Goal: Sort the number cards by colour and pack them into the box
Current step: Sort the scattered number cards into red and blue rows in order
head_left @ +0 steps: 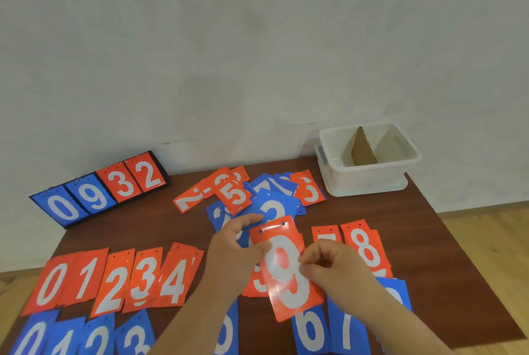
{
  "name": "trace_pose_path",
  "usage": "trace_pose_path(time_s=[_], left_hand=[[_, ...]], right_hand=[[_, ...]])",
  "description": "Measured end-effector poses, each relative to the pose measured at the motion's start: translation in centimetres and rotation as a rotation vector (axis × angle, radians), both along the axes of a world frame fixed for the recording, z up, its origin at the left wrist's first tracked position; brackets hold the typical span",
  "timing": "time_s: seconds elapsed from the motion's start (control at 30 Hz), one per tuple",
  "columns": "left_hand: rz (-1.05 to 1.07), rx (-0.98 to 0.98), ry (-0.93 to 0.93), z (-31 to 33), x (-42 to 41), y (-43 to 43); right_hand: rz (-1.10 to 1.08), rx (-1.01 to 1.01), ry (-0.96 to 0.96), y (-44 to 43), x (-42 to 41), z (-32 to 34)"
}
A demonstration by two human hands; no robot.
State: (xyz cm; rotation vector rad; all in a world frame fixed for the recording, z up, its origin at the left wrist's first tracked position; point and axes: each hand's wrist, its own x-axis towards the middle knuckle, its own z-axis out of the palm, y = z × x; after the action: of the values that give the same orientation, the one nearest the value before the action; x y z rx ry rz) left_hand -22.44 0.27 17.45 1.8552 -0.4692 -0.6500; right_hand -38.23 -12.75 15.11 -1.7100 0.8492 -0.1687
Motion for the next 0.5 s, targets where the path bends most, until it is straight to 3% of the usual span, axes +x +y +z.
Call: trace_pose_path(time_s=[0.1, 0.23, 0.37, 0.5], left_hand=[[0.02, -0.045, 0.032, -0.8, 1.6, 0.4], [0.067, -0.044, 0.05, -2.8, 4.3, 0.7], [-0.012, 0.012, 0.052, -4.8, 5.9, 0.3], [-0.102, 0.043, 0.074, -6.2, 6.3, -1.3]], right_hand=[[-0.003, 0.06, 0.025, 1.4, 2.0, -0.9], [-0.36, 0.149, -0.026, 1.9, 4.0, -2.4], [-0.639, 0.422, -0.061, 1.2, 4.3, -3.4], [-0.732, 0.308, 0.021, 0.2, 2.1, -5.1]])
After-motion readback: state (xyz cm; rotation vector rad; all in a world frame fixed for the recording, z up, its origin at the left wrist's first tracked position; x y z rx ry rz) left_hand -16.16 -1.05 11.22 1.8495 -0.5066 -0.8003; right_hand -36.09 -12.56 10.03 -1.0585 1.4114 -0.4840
